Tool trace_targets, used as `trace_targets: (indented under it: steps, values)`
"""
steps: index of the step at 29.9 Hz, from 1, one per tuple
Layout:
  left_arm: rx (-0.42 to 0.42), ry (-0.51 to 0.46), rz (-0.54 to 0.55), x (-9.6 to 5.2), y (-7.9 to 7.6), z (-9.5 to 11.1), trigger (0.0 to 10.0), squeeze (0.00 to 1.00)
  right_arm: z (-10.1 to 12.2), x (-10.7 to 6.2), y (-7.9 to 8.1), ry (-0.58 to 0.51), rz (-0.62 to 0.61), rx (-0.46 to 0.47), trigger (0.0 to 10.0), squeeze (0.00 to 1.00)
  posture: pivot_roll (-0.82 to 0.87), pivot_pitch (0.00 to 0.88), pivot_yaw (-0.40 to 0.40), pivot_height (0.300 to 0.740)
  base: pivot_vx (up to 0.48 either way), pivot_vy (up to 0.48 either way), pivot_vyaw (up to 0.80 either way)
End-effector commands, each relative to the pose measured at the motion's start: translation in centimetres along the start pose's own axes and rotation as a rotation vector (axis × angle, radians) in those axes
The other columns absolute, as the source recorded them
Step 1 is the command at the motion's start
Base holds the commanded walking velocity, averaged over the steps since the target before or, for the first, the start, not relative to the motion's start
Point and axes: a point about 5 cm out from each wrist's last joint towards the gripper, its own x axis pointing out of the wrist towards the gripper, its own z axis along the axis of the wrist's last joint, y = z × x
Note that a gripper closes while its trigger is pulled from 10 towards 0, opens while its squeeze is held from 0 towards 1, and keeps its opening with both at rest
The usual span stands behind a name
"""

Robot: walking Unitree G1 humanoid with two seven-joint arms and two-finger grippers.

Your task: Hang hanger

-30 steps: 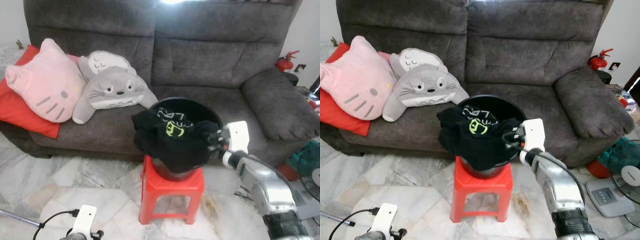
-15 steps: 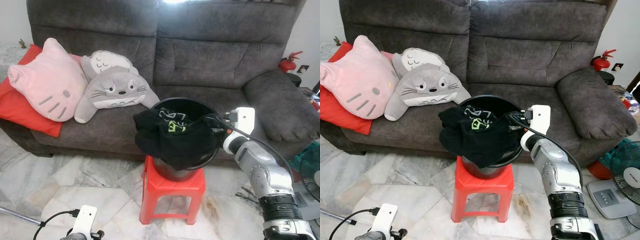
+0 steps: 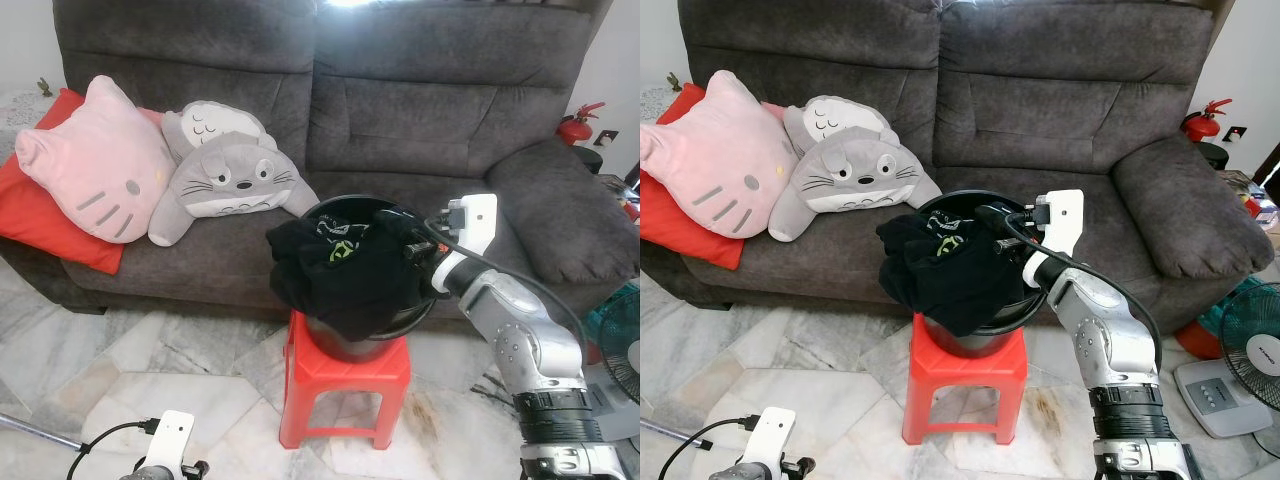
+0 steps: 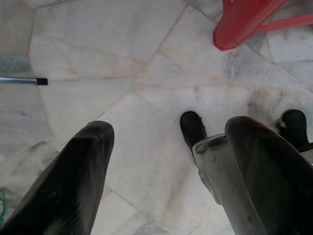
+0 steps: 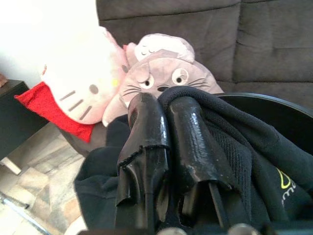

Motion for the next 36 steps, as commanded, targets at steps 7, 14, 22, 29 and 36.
trace_targets:
  steps: [7,14,22,29,36]
  values:
    - [-0.009,0.016,-0.014,0.0,-0.3,-0.3,10.0,0.0,-0.4,-0.4,0.0,0.054,-0.007,-0.031,0.0,0.0,-0.17,0.012,-0.056,0.74,0.0,0.0,0.0]
    - [-0.01,0.017,-0.018,0.0,-0.4,-0.3,10.0,0.0,-3.7,-1.2,-3.4,0.231,-0.262,0.01,0.0,0.0,-0.16,0.014,-0.056,0.74,0.0,0.0,0.0]
    - [-0.007,0.02,-0.019,0.0,-0.3,-0.3,10.0,0.0,-5.9,-2.1,-4.5,0.31,-0.344,0.026,10.0,0.0,-0.16,0.018,-0.054,0.74,0.0,0.0,0.0]
    - [-0.006,0.019,-0.013,0.0,-0.2,-0.3,10.0,0.0,-3.9,-1.6,-4.1,0.168,-0.322,-0.004,10.0,0.0,-0.16,0.019,-0.054,0.74,0.0,0.0,0.0]
    - [-0.005,0.017,-0.011,0.0,-0.2,-0.3,10.0,0.0,-2.3,-1.8,-3.0,0.046,-0.279,-0.05,10.0,0.0,-0.16,0.019,-0.054,0.74,0.0,0.0,0.0]
